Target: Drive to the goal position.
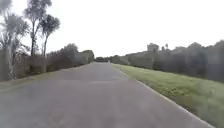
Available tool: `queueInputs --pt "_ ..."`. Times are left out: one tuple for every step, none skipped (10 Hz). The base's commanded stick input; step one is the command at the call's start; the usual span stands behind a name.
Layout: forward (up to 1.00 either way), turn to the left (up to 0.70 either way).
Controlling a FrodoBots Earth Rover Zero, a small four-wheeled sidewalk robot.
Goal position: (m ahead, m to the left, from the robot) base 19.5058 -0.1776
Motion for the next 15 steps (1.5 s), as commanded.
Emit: queueInputs --pt "1.00 0.00" --pt "1.00 0.00" --pt "1.00 0.00" --pt "1.00 0.00" --pt "1.00 0.03" --pt "1.00 0.22" --pt "1.00 0.27" --pt "1.00 0.27" --pt "1.00 0.27" --pt "1.00 0.14" --pt "1.00 0.00" --pt "1.00 0.00" --pt "1.00 0.00" --pt "1.00 0.00" --pt "1.00 0.00"
